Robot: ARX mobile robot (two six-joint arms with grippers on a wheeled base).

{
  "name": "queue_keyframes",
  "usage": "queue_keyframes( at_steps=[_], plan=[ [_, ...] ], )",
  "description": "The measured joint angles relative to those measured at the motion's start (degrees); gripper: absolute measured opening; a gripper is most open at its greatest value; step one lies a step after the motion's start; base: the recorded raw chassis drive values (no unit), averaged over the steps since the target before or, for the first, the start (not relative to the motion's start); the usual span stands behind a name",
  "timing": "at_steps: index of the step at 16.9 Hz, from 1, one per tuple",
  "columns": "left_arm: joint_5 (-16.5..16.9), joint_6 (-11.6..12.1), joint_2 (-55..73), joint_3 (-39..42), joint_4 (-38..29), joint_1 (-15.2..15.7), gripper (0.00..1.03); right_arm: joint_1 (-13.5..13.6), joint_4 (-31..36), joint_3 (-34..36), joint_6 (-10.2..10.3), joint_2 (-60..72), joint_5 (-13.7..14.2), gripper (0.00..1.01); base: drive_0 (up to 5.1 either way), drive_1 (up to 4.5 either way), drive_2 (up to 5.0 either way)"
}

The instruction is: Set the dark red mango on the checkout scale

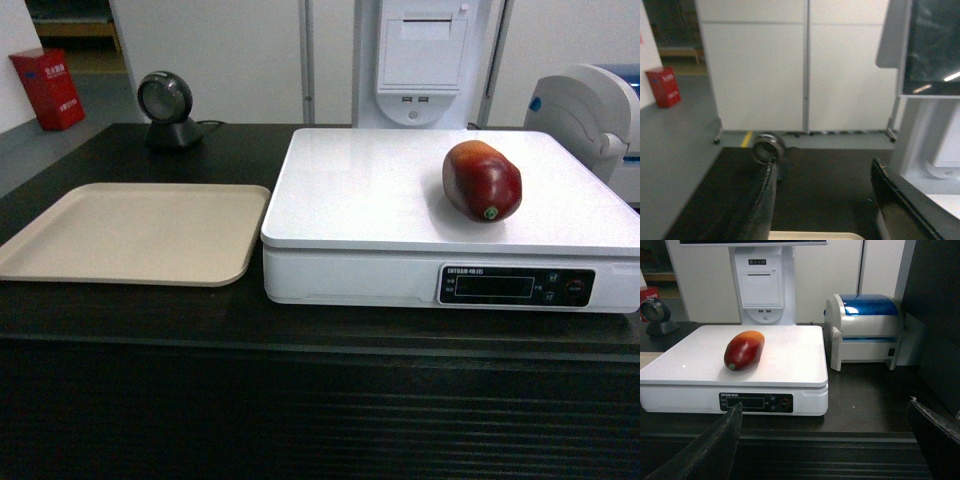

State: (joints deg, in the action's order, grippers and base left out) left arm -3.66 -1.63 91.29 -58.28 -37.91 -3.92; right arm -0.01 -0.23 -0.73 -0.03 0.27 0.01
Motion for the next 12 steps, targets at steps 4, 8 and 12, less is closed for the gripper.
queue_keyframes(
  at_steps=[4, 8, 12],
  plan=[
    [3.8, 0.63, -11.28, 24.9, -7.76, 3.63, 0.11, 0.0, 0.02, 0.0, 0.0, 0.0, -0.04, 0.98, -0.1, -0.08, -0.1],
    [3.45, 0.83, -21.64, 36.98, -11.89, 4.02, 0.02, 0.0, 0.02, 0.0, 0.0, 0.0, 0.0, 0.98, 0.0, 0.0, 0.0],
    [3.63, 0.85, -29.2, 45.55, -11.06, 3.91, 0.02, 0.0, 0.0, 0.0, 0.0, 0.0, 0.0, 0.98, 0.0, 0.0, 0.0]
  ],
)
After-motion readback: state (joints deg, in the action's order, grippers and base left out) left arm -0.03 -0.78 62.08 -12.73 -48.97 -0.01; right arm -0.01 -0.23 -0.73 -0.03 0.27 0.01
